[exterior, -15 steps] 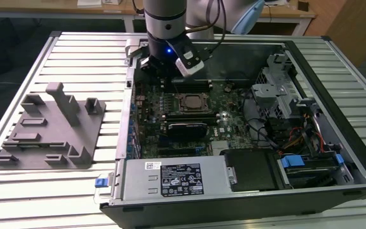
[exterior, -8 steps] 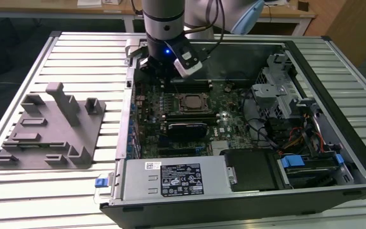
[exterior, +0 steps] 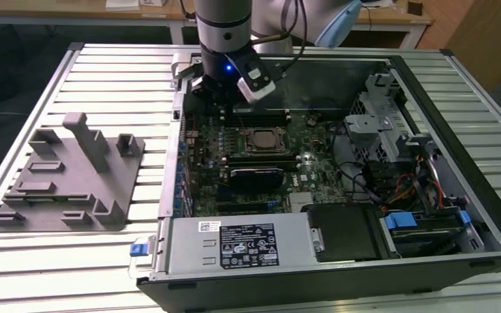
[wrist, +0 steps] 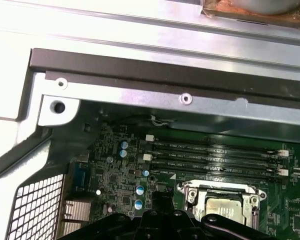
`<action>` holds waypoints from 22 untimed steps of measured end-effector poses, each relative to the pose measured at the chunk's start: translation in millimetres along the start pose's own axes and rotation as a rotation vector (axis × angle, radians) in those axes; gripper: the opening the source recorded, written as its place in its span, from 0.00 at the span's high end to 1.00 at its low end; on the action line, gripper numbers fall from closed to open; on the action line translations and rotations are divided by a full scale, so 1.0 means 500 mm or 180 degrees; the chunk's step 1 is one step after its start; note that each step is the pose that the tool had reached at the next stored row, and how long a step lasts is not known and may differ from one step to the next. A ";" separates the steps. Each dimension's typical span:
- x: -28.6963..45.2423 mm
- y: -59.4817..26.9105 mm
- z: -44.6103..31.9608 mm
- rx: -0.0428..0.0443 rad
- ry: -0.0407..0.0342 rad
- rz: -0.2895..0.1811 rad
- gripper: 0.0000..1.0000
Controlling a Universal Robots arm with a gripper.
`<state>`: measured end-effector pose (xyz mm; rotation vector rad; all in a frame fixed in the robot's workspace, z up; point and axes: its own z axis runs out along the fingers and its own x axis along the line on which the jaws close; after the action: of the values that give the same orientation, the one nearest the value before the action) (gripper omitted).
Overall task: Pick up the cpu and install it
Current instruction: 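Install the first cpu locking lever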
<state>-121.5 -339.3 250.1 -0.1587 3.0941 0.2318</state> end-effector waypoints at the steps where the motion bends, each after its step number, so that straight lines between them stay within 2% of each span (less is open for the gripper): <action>1: 0.000 0.001 0.001 -0.0002 0.0000 0.0000 0.89; 6: 0.000 0.005 0.003 -0.0014 -0.0001 0.0000 0.89; 10: 0.000 0.007 0.004 -0.0050 -0.0003 0.0002 0.89; 15: 0.000 0.007 0.004 -0.0062 -0.0004 0.0002 0.89; 19: 0.000 0.007 0.004 -0.0173 -0.0012 0.0005 0.89; 22: 0.000 0.007 0.005 -0.0178 -0.0013 0.0006 0.89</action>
<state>-121.5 -335.5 248.4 -0.1569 3.0854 0.3184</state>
